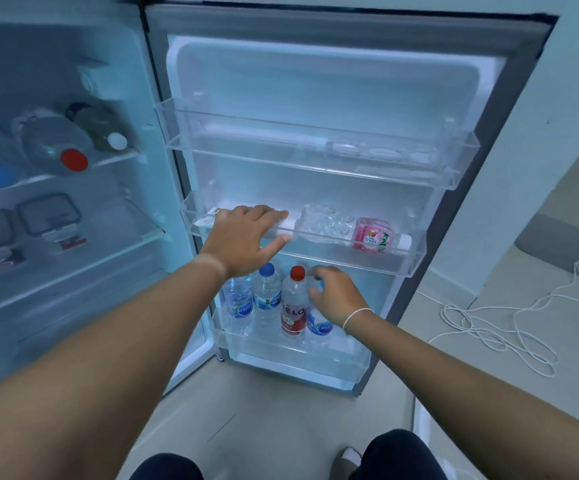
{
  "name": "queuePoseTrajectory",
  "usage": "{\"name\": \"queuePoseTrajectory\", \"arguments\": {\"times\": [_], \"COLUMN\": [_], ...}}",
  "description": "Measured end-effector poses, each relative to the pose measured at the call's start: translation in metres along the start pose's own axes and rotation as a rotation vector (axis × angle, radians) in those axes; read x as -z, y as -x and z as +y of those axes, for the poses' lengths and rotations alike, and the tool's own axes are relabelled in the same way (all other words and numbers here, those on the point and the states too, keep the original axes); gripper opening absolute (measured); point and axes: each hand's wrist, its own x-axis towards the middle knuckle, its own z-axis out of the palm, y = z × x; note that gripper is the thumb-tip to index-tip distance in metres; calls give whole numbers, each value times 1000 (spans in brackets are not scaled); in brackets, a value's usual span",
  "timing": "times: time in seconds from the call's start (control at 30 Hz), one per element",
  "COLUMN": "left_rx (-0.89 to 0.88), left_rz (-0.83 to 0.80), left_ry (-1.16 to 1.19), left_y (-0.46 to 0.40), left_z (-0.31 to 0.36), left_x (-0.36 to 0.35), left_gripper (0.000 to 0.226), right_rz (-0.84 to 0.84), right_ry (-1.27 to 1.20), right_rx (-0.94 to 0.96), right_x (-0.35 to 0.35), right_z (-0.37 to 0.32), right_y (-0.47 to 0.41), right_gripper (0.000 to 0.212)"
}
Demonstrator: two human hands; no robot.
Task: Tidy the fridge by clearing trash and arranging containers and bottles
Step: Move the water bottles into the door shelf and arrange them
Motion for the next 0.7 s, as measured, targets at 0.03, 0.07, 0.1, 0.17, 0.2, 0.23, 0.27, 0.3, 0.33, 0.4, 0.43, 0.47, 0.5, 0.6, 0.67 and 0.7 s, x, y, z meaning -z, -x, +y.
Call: {"name": "queuePoseTrajectory", "arguments": {"times": [0.03,0.07,0.1,0.17,0.2,0.23,0.27,0.3,0.33,0.4,0.43,0.47,0.5,0.6,0.67,0.7], "left_rx": [0,3,5,8,11,13,17,18,20,26,30,37,47,69,73,74], "left_rz": [-8,-18,-24,-33,-37,-41,-49,-57,-64,-78,-83,-90,-98,-119,-129,-130], "left_ry": [-2,1,12,35,43,48,52,56,60,70,76,85,97,119,123,126], "left_y": [0,0,0,0,0,1,1,1,1,2,2,2,2,1,0,0], "left_z": [1,1,1,2,1,2,1,1,2,2,3,3,3,3,4,4], "left_x": [1,1,1,3,4,6,6,7,8,10,10,10,10,11,12,12], "left_gripper": [74,75,77,79,80,81,82,82,83,84,83,81,77,67,67,67], "right_rz": [5,12,29,74,103,136,167,203,244,324,350,357,346,249,136,94], "right_ry": [7,15,31,71,82,90,93,98,112,155,172,182,189,173,86,44], "right_rx": [50,95,144,255,314,369,410,438,451,449,434,401,354,146,-22,-89], "right_x": [5,11,18,33,40,49,56,64,71,85,92,97,102,112,112,111], "right_z": [-4,-8,-11,-17,-20,-24,-27,-30,-32,-35,-36,-36,-35,-28,-22,-19], "right_y": [8,15,22,31,34,37,38,38,36,31,27,21,16,0,-6,-7], "right_gripper": [32,30,28,25,24,23,23,23,23,24,24,25,27,34,40,43]}}
